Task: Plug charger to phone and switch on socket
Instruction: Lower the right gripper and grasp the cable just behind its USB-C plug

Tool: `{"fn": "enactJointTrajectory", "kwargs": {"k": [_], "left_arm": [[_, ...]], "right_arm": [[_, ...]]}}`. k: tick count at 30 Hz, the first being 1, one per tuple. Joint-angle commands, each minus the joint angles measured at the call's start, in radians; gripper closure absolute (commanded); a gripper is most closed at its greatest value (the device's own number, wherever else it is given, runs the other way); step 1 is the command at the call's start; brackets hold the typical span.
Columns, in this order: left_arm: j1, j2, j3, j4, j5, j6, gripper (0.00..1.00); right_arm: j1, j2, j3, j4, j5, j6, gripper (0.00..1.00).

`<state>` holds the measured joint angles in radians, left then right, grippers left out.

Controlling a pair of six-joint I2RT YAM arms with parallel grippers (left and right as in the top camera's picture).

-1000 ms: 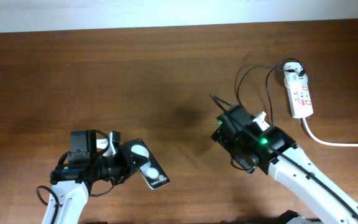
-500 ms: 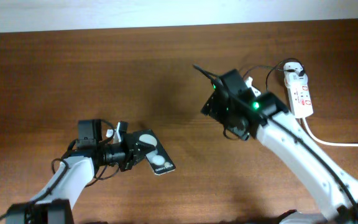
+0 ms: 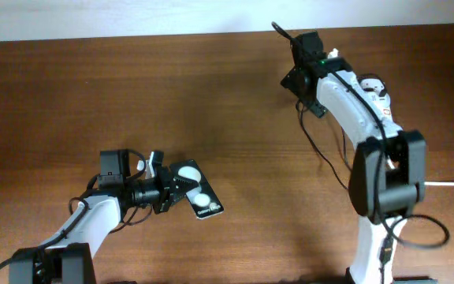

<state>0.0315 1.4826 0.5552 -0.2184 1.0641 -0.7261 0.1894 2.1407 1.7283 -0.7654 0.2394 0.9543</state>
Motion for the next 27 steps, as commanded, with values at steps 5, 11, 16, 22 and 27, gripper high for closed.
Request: {"fn": "enactJointTrajectory", "kwargs": {"k": [5, 11, 16, 22, 27], "left_arm": [[0.004, 0.0, 0.006, 0.006, 0.034, -0.019, 0.99], [0.004, 0.0, 0.006, 0.005, 0.016, -0.022, 0.99], [0.004, 0.0, 0.006, 0.009, 0.008, -0.021, 0.98], [0.004, 0.0, 0.006, 0.009, 0.001, -0.021, 0.98], [0.004, 0.0, 0.006, 0.009, 0.002, -0.021, 0.98]], "right_arm": [[0.0, 0.125, 0.016, 0.072, 0.038, -0.09, 0.26], [0.001, 0.15, 0.016, 0.066, 0.036, -0.093, 0.77], [0.022, 0.15, 0.016, -0.002, -0.167, -0.345, 0.95], [0.187, 0.15, 0.016, -0.255, -0.259, -0.489, 0.96], [0.344, 0.15, 0.016, -0.332, -0.167, -0.569, 0.68]]}}
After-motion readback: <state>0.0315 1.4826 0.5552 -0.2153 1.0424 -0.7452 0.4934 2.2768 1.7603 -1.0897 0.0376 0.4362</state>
